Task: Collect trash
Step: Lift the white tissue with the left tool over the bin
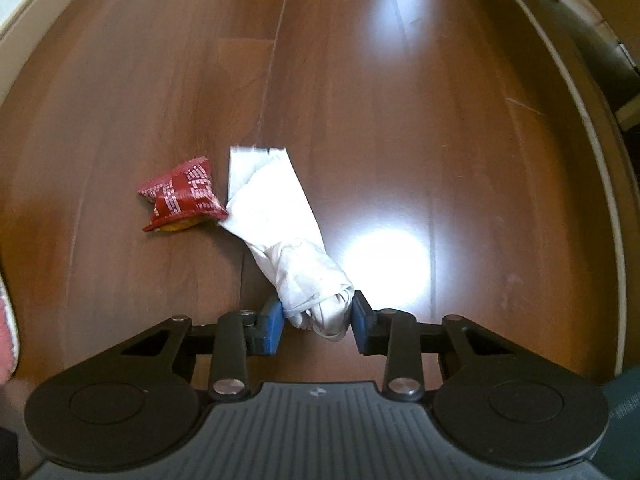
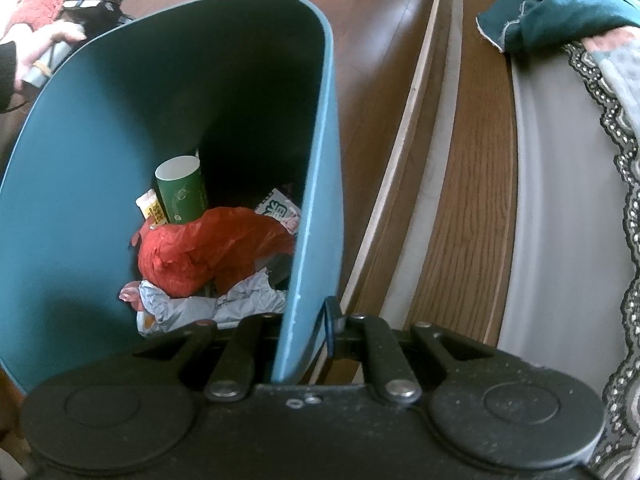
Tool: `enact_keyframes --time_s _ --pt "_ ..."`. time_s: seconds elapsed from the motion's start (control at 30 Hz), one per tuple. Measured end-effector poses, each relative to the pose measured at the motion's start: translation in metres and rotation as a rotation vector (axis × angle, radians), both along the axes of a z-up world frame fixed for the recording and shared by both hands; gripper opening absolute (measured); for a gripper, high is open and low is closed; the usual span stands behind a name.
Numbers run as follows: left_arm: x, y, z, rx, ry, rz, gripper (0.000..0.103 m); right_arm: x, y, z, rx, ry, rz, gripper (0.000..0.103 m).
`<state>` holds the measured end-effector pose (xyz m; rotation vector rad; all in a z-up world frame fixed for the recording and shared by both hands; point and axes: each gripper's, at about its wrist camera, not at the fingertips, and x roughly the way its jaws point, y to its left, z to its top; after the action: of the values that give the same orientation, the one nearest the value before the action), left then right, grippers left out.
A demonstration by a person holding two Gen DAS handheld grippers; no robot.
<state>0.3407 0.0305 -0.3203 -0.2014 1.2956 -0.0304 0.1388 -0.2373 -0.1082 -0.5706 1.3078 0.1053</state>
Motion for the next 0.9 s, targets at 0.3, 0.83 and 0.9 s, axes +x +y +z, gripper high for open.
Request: enact_keyframes --time_s 0.3,0.83,0.9 --pt "-0.062 -0.016 0.088 0.027 -0.088 -0.101 0.033 -0.002 0.003 -0.004 -0.025 0.003 0.021 0.010" --pt "-0.174 -0.065 0.246 0.019 -0.299 -0.297 0.033 -0.002 0.002 -0.006 -0.036 -0.013 0.015 0.010" --pt "-0.186 -0.073 0.259 -0.002 -0.322 -0.336 0.033 -0.003 0.003 -0.006 -0.042 -0.015 0.023 0.010"
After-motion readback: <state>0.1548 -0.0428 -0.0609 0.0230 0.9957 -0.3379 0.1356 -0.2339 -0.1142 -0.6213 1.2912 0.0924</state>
